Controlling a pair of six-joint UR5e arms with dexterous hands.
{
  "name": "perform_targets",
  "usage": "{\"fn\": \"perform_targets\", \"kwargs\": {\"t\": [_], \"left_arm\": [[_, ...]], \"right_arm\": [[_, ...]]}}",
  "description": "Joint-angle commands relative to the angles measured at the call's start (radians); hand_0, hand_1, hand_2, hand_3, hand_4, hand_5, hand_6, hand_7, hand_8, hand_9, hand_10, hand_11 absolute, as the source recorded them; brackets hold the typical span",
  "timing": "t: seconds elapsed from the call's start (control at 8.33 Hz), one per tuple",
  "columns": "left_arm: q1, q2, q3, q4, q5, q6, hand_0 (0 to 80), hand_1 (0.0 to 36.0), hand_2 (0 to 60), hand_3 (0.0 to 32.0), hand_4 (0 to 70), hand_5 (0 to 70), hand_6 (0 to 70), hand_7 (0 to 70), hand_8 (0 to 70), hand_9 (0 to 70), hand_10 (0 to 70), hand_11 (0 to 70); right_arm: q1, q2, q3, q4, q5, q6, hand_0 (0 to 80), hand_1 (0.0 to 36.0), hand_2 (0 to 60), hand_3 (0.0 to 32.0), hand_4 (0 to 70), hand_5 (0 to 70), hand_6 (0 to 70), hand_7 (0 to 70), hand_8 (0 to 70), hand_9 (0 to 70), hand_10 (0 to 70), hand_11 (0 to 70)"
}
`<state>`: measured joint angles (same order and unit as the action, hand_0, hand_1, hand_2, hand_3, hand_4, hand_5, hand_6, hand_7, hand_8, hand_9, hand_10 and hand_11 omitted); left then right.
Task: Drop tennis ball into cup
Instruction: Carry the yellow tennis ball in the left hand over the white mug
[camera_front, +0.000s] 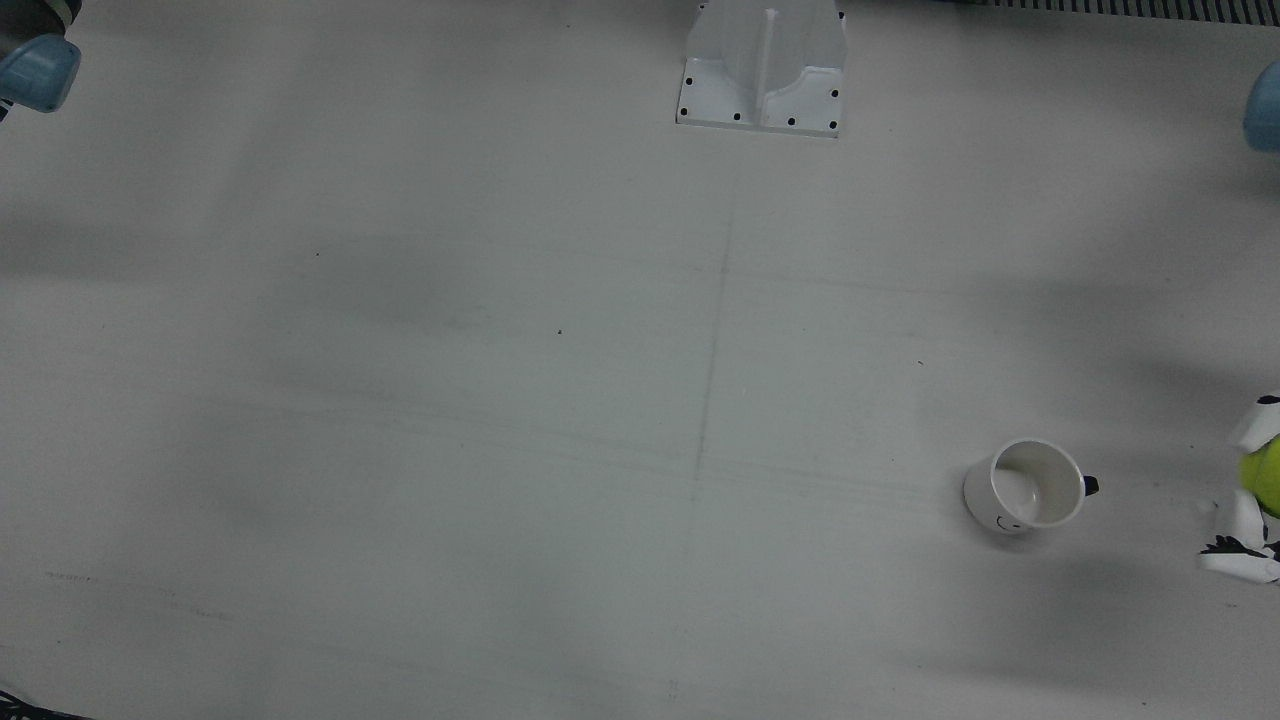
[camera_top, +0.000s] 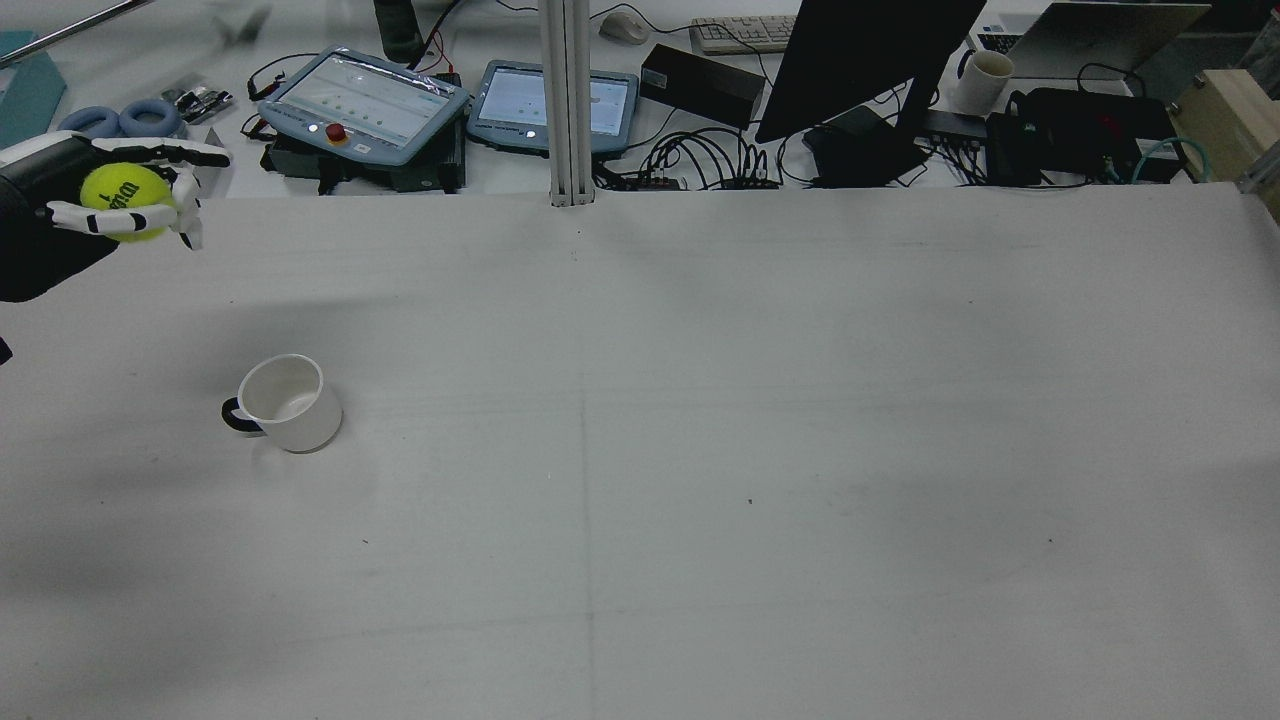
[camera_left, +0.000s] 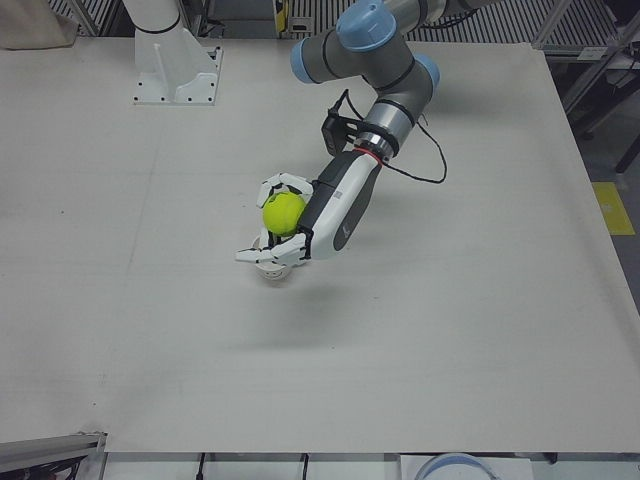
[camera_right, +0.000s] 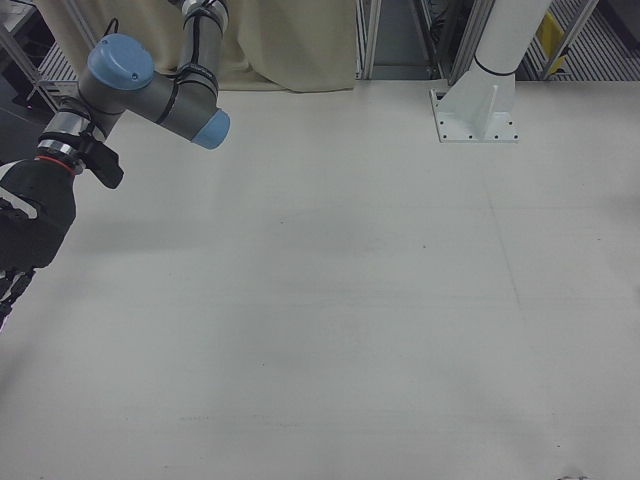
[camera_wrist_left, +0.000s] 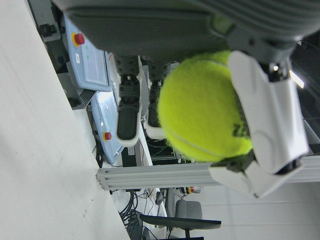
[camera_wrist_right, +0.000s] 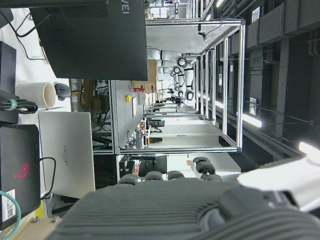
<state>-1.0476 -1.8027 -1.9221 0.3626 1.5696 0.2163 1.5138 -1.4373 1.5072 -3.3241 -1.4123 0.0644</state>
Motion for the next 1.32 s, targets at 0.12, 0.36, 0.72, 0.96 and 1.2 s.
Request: {"fn": "perform_targets", "kwargs": {"t": [0.12, 0.36, 0.72, 0.96, 1.2], "left_arm": [[0.083, 0.005, 0.015, 0.001, -0.008, 0.009, 44.1, 14.1, 52.8, 0.0, 38.0, 16.5, 70.0, 70.0, 45.9, 63.1, 35.1, 49.8], [0.090, 0.008, 0.015, -0.001, -0.006, 0.023, 41.6, 13.3, 52.0, 0.0, 37.1, 14.5, 68.9, 70.0, 44.6, 62.7, 34.4, 48.9], [0.103, 0.011, 0.017, -0.004, -0.005, 0.043, 39.3, 12.5, 50.4, 0.0, 35.5, 12.5, 55.8, 70.0, 41.6, 61.8, 33.6, 47.7], [0.103, 0.013, 0.037, -0.017, -0.005, 0.046, 39.0, 11.7, 52.4, 0.0, 35.3, 14.7, 61.5, 70.0, 42.5, 61.6, 33.4, 47.5], [0.101, 0.016, 0.049, -0.037, -0.003, 0.044, 30.7, 10.0, 53.3, 0.0, 34.5, 12.8, 58.6, 70.0, 40.0, 59.1, 30.4, 43.5]], "right_arm": [[-0.001, 0.000, -0.001, 0.000, 0.001, 0.000, 0.0, 0.0, 0.0, 0.0, 0.0, 0.0, 0.0, 0.0, 0.0, 0.0, 0.0, 0.0], [-0.001, 0.000, -0.001, 0.000, 0.001, 0.000, 0.0, 0.0, 0.0, 0.0, 0.0, 0.0, 0.0, 0.0, 0.0, 0.0, 0.0, 0.0], [-0.001, 0.000, -0.002, 0.000, 0.001, 0.002, 0.0, 0.0, 0.0, 0.0, 0.0, 0.0, 0.0, 0.0, 0.0, 0.0, 0.0, 0.0], [-0.001, 0.000, -0.004, 0.000, -0.001, 0.002, 0.0, 0.0, 0.0, 0.0, 0.0, 0.0, 0.0, 0.0, 0.0, 0.0, 0.0, 0.0], [0.000, 0.000, -0.002, 0.000, 0.001, 0.002, 0.0, 0.0, 0.0, 0.0, 0.0, 0.0, 0.0, 0.0, 0.0, 0.0, 0.0, 0.0]]}}
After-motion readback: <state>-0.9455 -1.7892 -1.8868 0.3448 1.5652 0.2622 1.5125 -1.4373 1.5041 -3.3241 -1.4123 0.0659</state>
